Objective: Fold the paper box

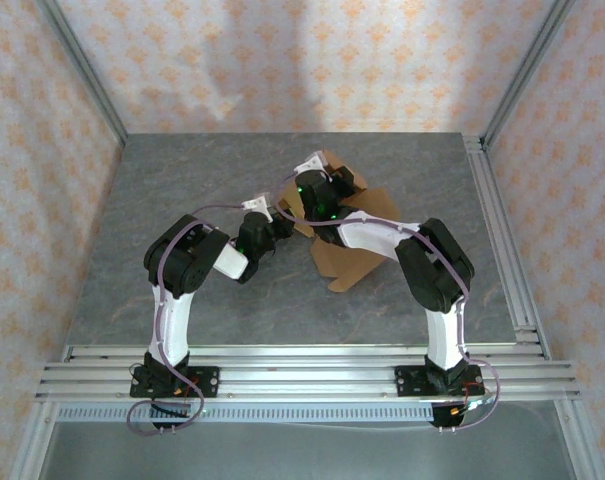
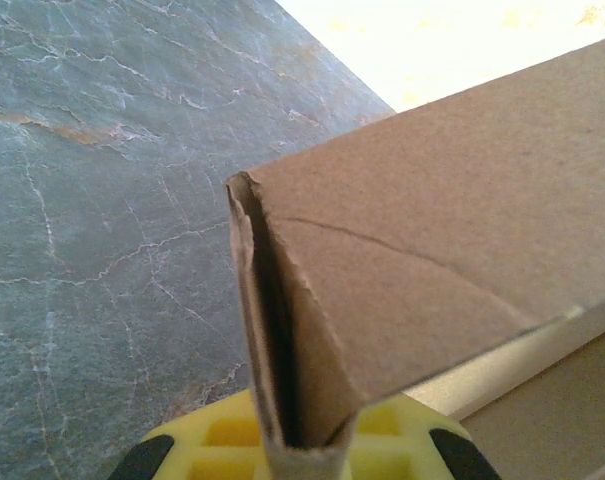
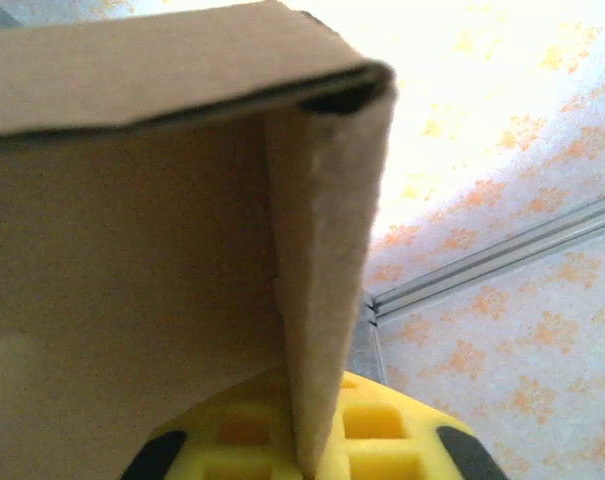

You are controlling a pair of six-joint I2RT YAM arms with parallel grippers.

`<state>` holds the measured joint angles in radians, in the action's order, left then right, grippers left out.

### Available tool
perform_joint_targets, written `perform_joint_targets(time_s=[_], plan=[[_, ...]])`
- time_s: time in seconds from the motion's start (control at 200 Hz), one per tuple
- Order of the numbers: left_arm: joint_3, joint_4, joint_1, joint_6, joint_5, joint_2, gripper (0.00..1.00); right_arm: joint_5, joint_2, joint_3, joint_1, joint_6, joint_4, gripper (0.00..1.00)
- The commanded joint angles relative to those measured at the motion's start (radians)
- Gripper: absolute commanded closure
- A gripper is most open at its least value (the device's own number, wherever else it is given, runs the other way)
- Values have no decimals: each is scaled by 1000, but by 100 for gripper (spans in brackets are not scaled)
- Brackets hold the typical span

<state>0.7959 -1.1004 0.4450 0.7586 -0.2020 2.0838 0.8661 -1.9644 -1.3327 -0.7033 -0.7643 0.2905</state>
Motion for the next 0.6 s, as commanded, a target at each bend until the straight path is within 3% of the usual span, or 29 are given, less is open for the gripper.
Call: perform_joint_targets(time_s=[0.0,0.02,0.055,0.19,0.245,0.27,0.325,0.385,0.425,0.465,0.521,0.596], plan=[[-22,77,15,-36,-23,-23,100,-94,1,-10,-1,114,-193,61],[-23,77,14,-37,-21,-24,100,-99,5,-12,0,126,-207,66],[-24,79,15,-36,-20,-26,100,-111,11,-16,1,144,-230,100],[-27,78,14,-36,-19,-28,100,-131,12,-23,4,164,-265,100],[-27,79,14,-36,-18,-29,100,-149,20,-21,4,168,-269,62],[-28,79,15,-36,-17,-31,100,-155,24,-19,4,170,-269,52],[-30,80,15,-33,-13,-33,100,-159,33,-19,4,179,-275,44],[-33,81,14,-31,-11,-37,100,-159,43,-18,4,180,-275,44],[-34,82,15,-31,-10,-40,100,-159,50,-14,4,180,-271,48],[-36,83,15,-31,-7,-41,100,-159,60,-10,4,181,-268,59],[-38,86,16,-31,-2,-45,100,-165,76,-1,4,185,-261,100],[-41,87,14,-31,2,-47,100,-183,95,5,4,186,-265,100]])
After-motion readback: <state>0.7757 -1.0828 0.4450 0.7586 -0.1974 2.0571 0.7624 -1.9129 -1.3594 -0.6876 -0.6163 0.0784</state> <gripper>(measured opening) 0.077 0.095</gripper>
